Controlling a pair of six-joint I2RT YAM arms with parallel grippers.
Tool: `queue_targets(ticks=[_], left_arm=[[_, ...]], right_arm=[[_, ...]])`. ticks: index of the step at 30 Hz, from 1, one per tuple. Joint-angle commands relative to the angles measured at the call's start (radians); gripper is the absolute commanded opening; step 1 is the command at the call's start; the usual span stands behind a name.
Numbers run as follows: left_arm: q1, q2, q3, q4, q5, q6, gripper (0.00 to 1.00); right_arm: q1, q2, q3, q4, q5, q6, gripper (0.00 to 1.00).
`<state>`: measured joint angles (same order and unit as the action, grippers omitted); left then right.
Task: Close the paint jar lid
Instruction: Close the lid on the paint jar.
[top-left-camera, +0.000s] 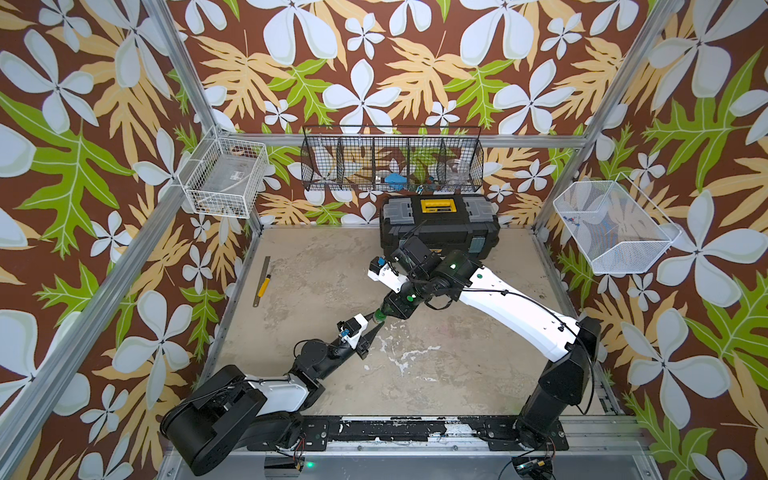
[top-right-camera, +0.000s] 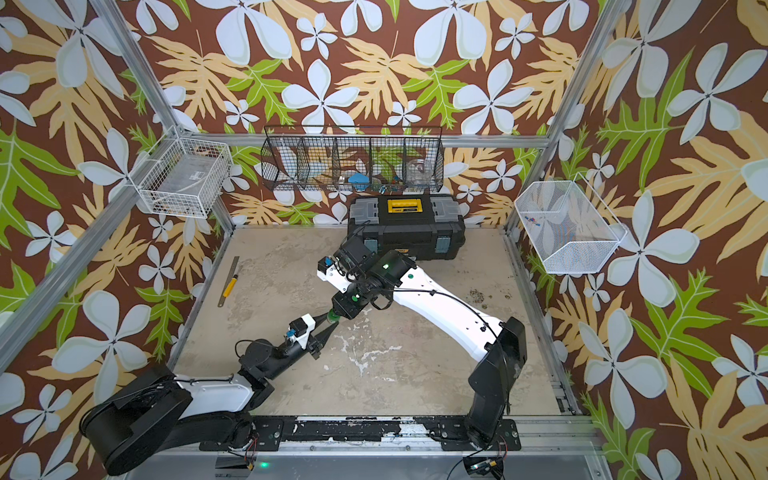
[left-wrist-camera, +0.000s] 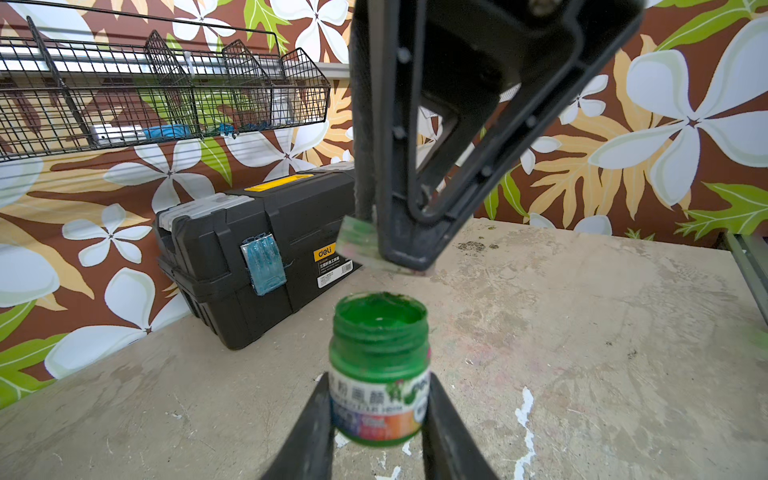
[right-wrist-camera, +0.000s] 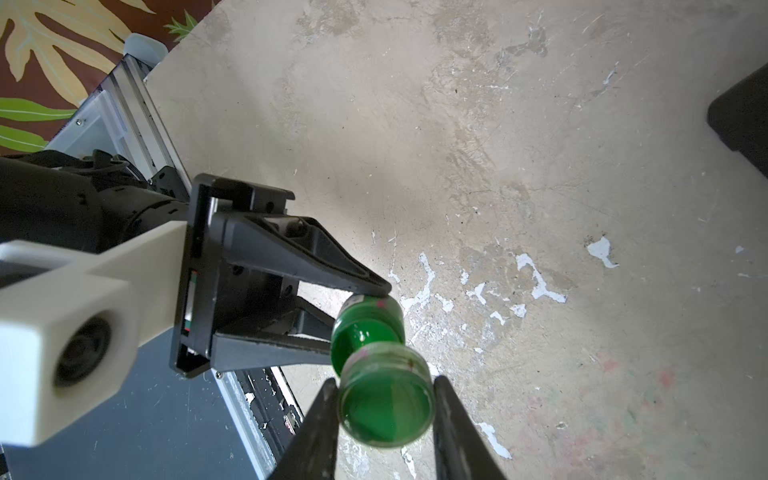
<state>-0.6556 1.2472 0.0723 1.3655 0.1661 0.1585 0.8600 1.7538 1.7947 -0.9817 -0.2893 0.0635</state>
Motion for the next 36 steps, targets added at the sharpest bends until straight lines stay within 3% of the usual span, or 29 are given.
queue_targets(ticks=[1,36], left_arm=[[0.001,-0.002,0.007,0.026,0.009,-0.004,0.22],[0.001,-0.008,0.006,0.022,0.004,-0.002,0.22]], right_arm=[[0.009,0.012,0.017,-0.029,-0.008,-0.01,0.3],[0.036,0.076,0.068,-0.067,0.003,-0.023,0.31]])
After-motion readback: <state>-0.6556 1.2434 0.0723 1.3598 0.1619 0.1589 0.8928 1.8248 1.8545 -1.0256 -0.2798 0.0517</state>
